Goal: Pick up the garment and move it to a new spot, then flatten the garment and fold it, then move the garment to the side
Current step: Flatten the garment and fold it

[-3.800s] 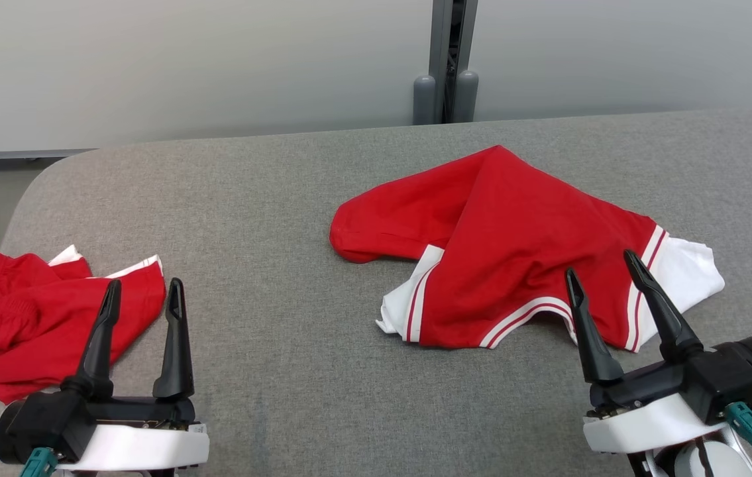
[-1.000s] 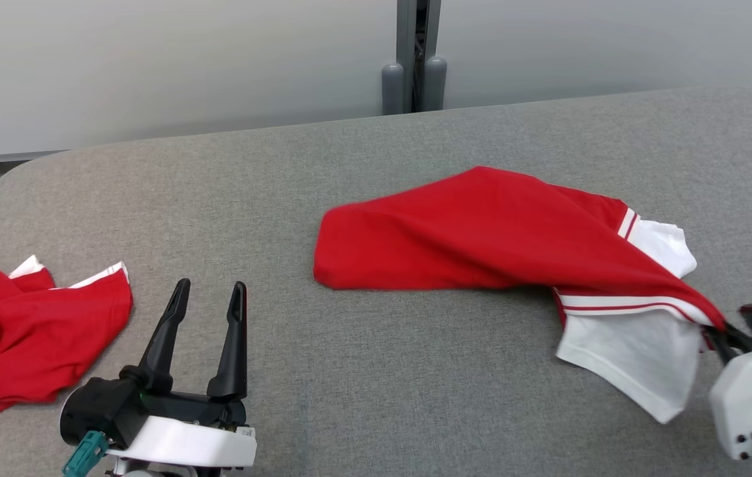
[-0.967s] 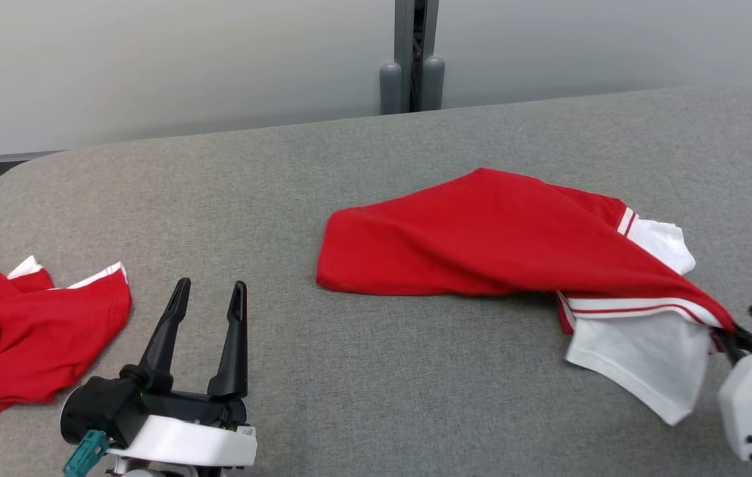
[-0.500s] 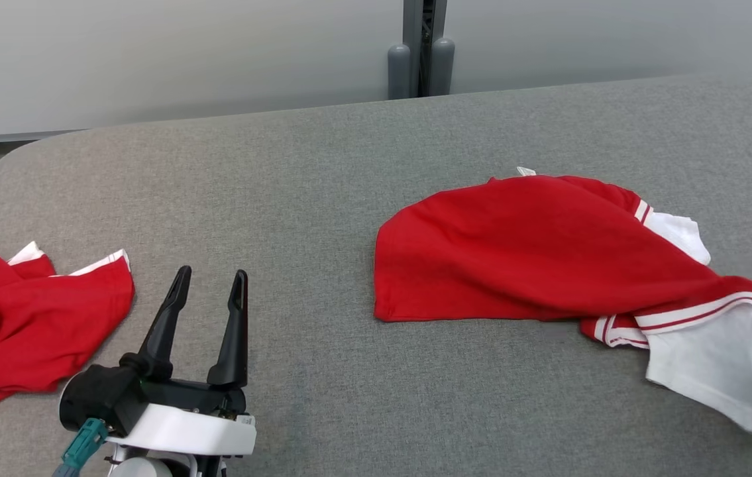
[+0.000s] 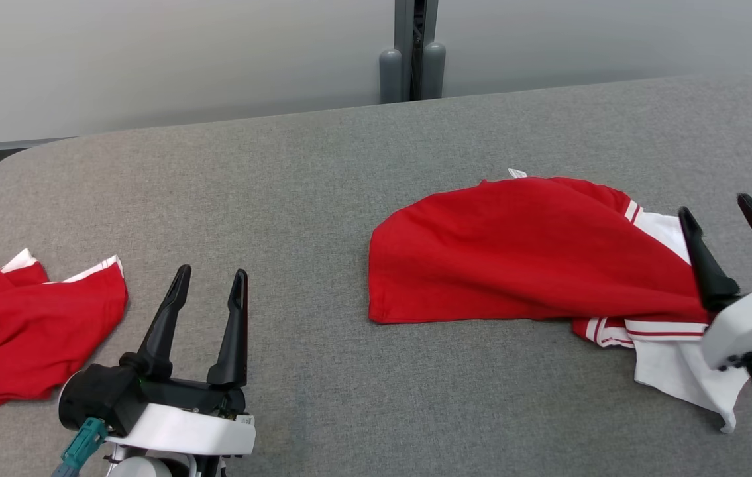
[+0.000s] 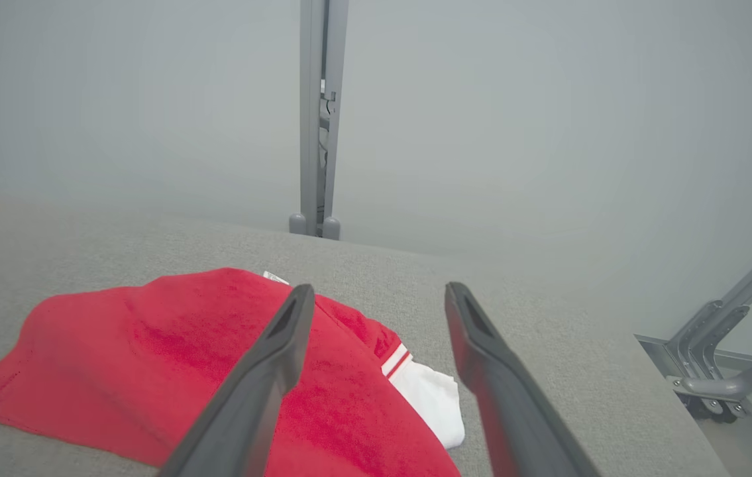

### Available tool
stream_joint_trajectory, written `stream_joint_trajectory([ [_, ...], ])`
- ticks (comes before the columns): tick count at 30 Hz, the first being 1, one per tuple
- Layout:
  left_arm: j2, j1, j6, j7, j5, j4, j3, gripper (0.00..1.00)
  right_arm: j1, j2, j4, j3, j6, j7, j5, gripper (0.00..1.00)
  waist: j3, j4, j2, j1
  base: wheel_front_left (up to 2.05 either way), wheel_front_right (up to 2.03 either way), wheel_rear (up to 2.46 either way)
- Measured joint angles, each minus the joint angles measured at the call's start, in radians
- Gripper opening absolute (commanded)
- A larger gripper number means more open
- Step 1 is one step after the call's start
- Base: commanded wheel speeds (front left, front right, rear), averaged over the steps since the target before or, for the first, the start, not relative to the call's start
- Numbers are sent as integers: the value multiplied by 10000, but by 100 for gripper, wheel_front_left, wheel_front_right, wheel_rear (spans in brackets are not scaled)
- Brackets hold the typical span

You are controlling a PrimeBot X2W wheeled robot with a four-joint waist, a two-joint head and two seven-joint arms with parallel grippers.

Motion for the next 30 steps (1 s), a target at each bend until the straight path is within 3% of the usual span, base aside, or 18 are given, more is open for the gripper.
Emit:
stream_joint_trajectory([
  [7, 0, -3, 0, 0, 13, -52, -71, 100, 198, 757, -683, 924, 2, -2336, 182, 100, -14, -98, 0, 0, 0, 0, 0],
  [13, -2, -31, 13, 0, 13, -54, -192, 100, 958, 1983, -209, 865, 0, -4021, -38, 100, 55, -174, 0, 0, 0, 0, 0],
  [19, 0, -53, 36, 0, 13, -4, -224, 100, 1077, 2309, 594, 1216, 0, -4523, -299, 100, 226, -350, 0, 0, 0, 0, 0],
  [30, 4, -183, -6, 0, 12, 230, -336, 100, 822, 2332, 918, 1212, 0, -4648, -464, 100, 380, -595, 0, 0, 0, 0, 0],
])
